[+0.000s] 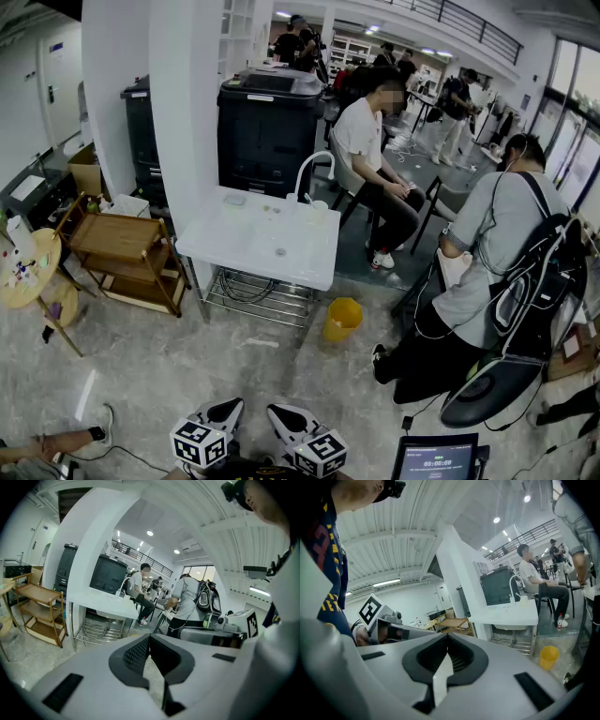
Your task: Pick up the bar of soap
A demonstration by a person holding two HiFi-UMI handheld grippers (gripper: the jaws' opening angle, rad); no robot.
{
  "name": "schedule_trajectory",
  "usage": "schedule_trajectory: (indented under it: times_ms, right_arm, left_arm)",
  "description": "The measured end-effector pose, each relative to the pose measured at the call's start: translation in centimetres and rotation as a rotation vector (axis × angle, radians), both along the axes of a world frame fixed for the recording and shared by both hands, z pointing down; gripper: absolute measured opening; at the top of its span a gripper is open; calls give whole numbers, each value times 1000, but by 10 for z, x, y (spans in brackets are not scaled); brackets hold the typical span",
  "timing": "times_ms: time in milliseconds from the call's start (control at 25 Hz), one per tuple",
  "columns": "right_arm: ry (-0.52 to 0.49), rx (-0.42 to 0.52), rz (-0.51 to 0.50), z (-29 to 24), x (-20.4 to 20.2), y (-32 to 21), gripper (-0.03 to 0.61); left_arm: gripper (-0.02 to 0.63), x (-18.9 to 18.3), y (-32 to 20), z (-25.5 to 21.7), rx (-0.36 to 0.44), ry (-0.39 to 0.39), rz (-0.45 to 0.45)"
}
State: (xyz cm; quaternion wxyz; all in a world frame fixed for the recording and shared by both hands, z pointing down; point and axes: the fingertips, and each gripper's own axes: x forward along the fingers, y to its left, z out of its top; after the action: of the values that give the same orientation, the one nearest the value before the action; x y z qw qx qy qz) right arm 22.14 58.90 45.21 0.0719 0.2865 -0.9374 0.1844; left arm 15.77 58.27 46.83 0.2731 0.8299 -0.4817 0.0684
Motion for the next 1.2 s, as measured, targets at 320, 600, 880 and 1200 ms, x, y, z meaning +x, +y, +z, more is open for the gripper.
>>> schedule_trajectory:
  times_ms: [320, 600, 880, 1200]
  right_arm:
    - [12, 18, -30, -5, -19, 22, 17]
    - [25, -3, -30, 3, -47, 6, 17]
    - [27, -1, 8, -2, -93, -47, 18]
    - [59, -14, 55, 0, -149, -109, 18]
  left_arm:
    - [12, -21, 20, 2, -4, 15, -25]
    - [12, -53, 5, 7, -17, 35, -41]
    - [12, -106, -43, 2, -8, 60, -50]
    - [12, -169, -98, -3, 21, 89, -43]
